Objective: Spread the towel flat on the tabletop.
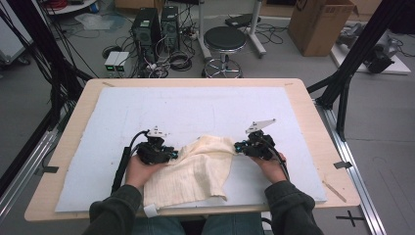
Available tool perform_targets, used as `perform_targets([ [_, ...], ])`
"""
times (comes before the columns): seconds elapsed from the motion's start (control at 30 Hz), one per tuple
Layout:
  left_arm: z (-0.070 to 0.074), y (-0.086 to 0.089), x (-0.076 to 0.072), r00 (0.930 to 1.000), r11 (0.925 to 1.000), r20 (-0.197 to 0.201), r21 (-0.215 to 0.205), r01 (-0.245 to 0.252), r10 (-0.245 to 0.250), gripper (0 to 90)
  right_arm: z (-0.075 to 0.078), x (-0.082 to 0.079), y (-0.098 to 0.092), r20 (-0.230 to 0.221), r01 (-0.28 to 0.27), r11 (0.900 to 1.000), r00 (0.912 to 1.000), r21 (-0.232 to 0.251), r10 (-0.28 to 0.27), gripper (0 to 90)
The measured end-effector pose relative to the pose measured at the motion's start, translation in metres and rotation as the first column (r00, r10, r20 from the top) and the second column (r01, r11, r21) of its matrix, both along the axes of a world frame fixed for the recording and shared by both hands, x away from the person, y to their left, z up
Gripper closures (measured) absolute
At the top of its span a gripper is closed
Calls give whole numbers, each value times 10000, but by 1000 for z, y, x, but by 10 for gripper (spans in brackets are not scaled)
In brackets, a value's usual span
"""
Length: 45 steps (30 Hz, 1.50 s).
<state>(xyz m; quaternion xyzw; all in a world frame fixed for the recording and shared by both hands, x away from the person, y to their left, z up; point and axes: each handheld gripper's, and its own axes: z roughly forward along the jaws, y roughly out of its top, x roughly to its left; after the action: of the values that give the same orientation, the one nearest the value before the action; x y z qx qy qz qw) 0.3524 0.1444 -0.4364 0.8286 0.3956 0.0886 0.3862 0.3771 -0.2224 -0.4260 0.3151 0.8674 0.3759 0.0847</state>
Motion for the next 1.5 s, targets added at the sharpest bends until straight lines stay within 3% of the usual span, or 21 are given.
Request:
perform_targets([
  [0.2,1,1,0,9993,9999,379,136,-57,52,846,-1,0,3,51,-62,9999,10000,-117,63,847],
  [0.5,9,10,-1,9946,9988,925,-192,-453,469,858,3,-3,4,297,-182,9998,9994,2,181,848],
  [0.9,14,21,1,9909,9925,936,-839,-892,970,856,9,-5,7,436,-267,9996,9987,14,266,849],
  [1.03,16,26,3,9874,9836,842,-1323,-1226,1344,844,9,-4,6,499,-262,9997,9984,7,261,849],
  [1.5,15,33,7,9796,9823,1089,-1007,-1579,1687,862,10,-3,8,436,-275,9996,9987,32,273,851],
])
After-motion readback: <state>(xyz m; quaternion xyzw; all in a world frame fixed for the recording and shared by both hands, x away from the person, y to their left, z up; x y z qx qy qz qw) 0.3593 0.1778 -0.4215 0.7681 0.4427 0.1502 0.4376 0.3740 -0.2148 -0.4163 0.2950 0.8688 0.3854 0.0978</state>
